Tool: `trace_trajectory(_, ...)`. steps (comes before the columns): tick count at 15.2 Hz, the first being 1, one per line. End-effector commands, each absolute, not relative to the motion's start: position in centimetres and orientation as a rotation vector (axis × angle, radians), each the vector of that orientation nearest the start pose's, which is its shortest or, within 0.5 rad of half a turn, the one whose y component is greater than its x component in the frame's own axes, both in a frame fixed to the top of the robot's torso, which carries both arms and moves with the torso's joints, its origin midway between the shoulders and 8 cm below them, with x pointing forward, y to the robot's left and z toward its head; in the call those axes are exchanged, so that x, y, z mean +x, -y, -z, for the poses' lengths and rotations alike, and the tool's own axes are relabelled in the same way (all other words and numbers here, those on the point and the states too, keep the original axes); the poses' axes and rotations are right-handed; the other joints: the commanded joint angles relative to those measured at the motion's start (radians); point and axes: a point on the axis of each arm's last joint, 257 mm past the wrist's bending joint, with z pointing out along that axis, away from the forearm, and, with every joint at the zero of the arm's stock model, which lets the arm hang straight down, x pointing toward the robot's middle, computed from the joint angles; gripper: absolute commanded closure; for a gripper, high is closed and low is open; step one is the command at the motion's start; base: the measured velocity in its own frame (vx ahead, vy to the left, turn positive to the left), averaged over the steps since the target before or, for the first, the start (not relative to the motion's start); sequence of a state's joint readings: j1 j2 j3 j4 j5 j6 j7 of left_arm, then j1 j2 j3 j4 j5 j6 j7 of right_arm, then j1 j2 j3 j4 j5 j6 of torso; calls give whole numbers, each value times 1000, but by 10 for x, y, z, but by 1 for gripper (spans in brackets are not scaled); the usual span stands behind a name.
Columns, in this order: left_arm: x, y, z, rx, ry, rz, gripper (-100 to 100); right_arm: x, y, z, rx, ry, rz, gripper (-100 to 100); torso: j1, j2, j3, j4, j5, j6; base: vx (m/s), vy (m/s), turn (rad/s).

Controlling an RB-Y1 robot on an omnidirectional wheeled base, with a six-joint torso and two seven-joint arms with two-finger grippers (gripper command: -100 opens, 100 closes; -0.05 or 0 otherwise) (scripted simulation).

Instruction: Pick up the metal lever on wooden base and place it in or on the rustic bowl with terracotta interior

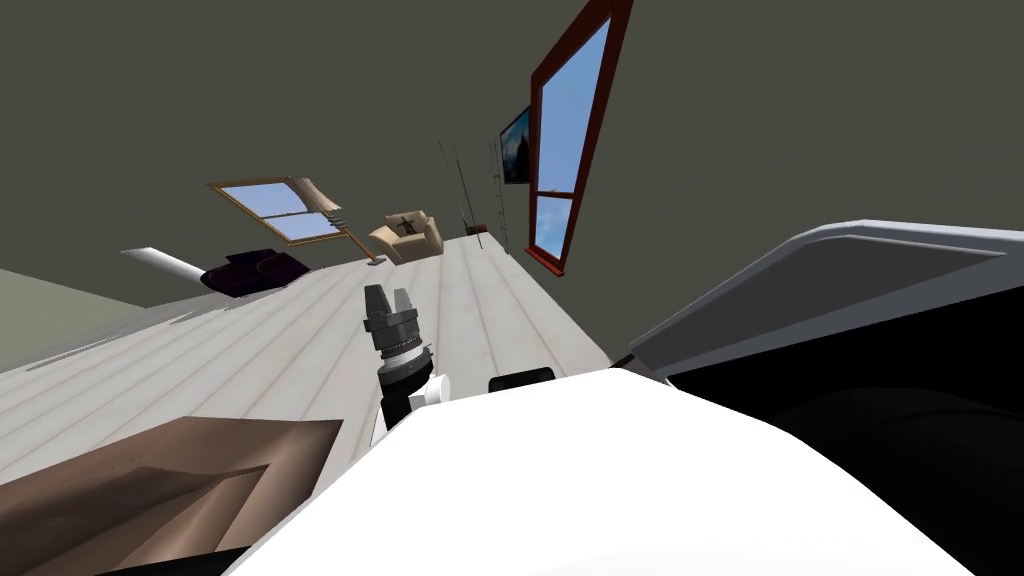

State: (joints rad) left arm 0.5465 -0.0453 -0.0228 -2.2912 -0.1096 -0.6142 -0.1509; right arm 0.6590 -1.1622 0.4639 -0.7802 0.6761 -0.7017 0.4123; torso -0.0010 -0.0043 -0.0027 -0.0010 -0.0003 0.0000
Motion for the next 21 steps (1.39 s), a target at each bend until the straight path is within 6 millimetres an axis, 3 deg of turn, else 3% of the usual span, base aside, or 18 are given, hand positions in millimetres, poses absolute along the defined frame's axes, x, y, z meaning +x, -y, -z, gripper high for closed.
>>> trace_trajectory(1,322,-262,-35,-500,-617,1117,0,-90,615,475,-618,-2994,-47,-100,0,0,0,0,0,0,3,-19,64)
trace_trajectory(3,322,-262,-35,-500,-617,1117,0,-92,606,487,-601,-2994,-45,-100,0,4,2,1,0,0,-26,-41,90)
trace_trajectory(4,322,-262,-35,-500,-617,1117,0,-90,611,481,-611,-2993,-51,-100,-1,6,3,1,0,0,-20,-37,37)
trace_trajectory(5,322,-262,-35,-500,-617,1117,0,-89,617,472,-621,-2994,-48,100,-1,6,4,1,0,0,0,1,-68)
trace_trajectory(7,322,-262,-35,-500,-617,1117,0,-89,616,473,-623,-2994,-47,100,2,5,3,1,1,1,8,27,-88)
trace_trajectory(9,322,-262,-35,-500,-617,1117,0,-92,631,452,-628,-3007,-48,100,3,7,4,1,2,2,-82,21,-147)
trace_trajectory(13,322,-262,-35,-500,-617,1117,0,-94,646,429,-634,-3020,-45,100,2,21,11,3,3,5,-178,-12,-195)
trace_trajectory(21,322,-262,-35,-500,-617,1117,0,-91,675,378,-649,-3042,-43,100,6,21,11,2,5,6,-144,-6,-168)
